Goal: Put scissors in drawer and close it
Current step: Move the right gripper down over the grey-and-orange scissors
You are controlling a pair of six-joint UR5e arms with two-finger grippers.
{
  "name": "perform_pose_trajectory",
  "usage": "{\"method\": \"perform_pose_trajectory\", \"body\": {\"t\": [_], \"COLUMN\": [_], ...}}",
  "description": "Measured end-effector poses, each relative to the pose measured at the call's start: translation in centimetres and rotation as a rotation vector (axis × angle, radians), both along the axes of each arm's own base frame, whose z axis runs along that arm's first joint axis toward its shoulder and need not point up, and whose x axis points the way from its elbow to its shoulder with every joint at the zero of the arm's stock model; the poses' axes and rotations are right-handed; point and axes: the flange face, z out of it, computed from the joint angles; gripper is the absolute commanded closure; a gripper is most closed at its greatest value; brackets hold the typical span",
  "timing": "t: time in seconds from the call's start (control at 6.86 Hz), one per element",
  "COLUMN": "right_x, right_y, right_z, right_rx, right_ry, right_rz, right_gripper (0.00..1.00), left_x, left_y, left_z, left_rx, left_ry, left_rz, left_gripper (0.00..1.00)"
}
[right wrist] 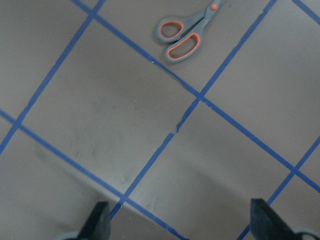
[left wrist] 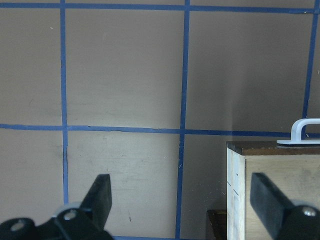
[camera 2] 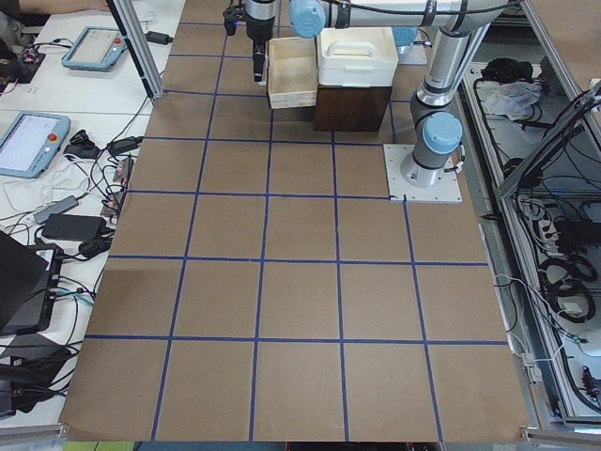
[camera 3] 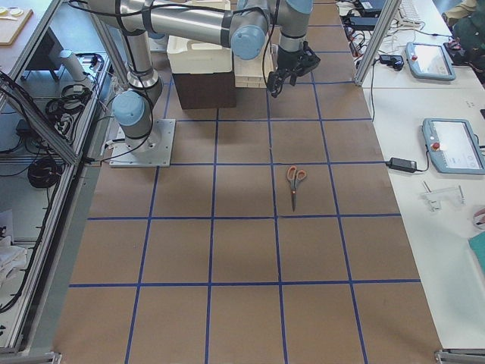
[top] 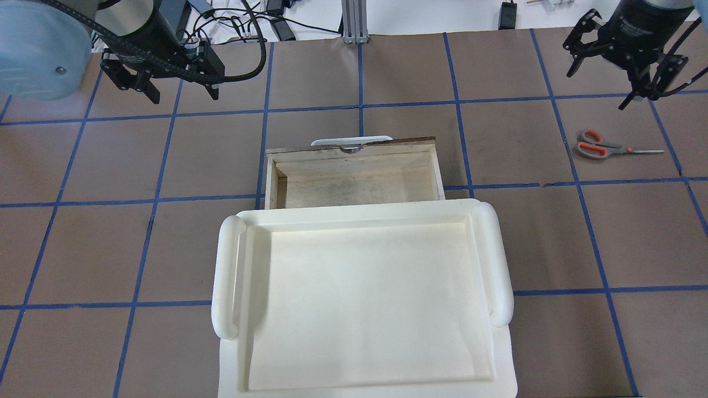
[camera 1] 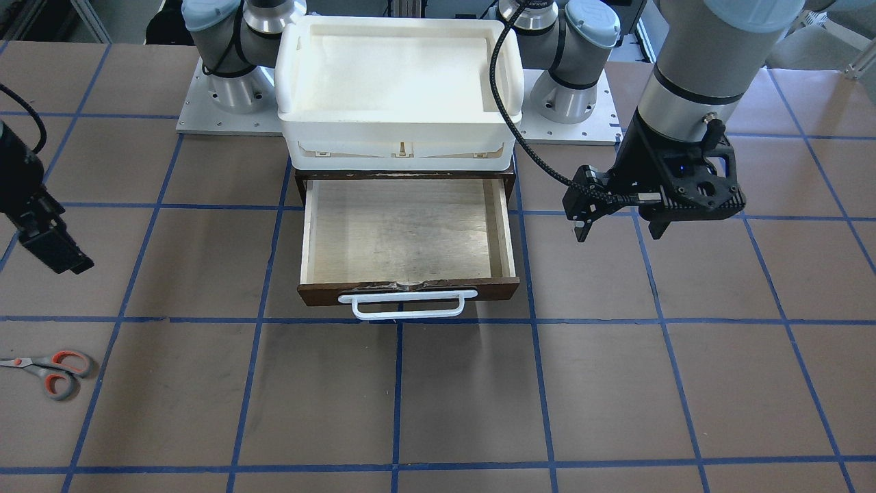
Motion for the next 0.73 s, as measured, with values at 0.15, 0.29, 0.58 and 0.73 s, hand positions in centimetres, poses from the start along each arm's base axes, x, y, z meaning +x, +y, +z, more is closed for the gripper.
{"method": "perform_pose_trajectory", "body": {"t": [0.15, 0.29, 0.58, 0.73], "right_x": [-3.7, -7.2, -12.2, -13.7], "right_y": [-1.3, -2.9, -5.2, -5.8], "right_z": [-2.3, -4.9, -10.5, -13.2], "right_rx": [0.001, -0.021, -0.027, 0.002], "right_ry": [0.000, -0.004, -0.017, -0.030], "right_rz": [-0.115, -0.236, -0.422, -0.500], "right_gripper": [0.00, 0.00, 0.00, 0.00], "left_x": [0.0, 0.0, -0.1, -0.1], "left_y": [0.0, 0.0, 0.0, 0.0], "left_z": [0.0, 0.0, 0.1, 0.1], "left_rx": [-0.001, -0.001, -0.003, -0.002], "left_ry": [0.000, 0.001, 0.000, 0.000], "left_rz": [0.000, 0.000, 0.000, 0.000], "left_gripper": [0.00, 0.00, 0.00, 0.00]}}
